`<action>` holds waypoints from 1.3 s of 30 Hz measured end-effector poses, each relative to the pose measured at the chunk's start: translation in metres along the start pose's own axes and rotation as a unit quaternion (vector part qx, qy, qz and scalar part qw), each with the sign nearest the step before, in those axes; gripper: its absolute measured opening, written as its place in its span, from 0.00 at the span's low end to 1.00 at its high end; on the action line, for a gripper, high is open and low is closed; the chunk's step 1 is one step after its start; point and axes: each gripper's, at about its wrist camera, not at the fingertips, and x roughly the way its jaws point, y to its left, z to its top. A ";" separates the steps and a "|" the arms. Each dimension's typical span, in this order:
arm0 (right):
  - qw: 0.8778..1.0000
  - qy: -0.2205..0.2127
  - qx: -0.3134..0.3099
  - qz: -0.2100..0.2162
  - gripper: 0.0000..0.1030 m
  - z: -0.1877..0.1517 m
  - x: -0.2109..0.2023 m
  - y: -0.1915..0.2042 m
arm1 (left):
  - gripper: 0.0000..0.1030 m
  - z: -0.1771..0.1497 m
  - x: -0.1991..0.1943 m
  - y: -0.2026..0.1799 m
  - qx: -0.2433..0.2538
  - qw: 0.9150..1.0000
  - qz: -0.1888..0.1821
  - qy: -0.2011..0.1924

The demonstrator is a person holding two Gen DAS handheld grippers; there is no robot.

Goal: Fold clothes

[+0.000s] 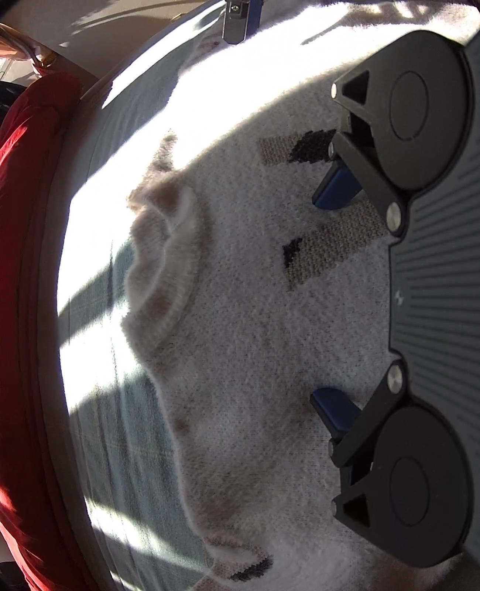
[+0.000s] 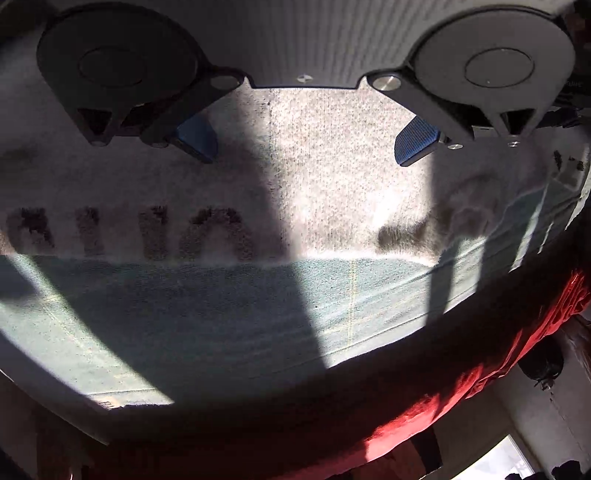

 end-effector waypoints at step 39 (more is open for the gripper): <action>0.999 -0.018 -0.024 0.011 1.00 -0.023 -0.091 -0.029 | 0.98 -0.018 -0.038 -0.013 0.086 0.996 -0.006 -0.021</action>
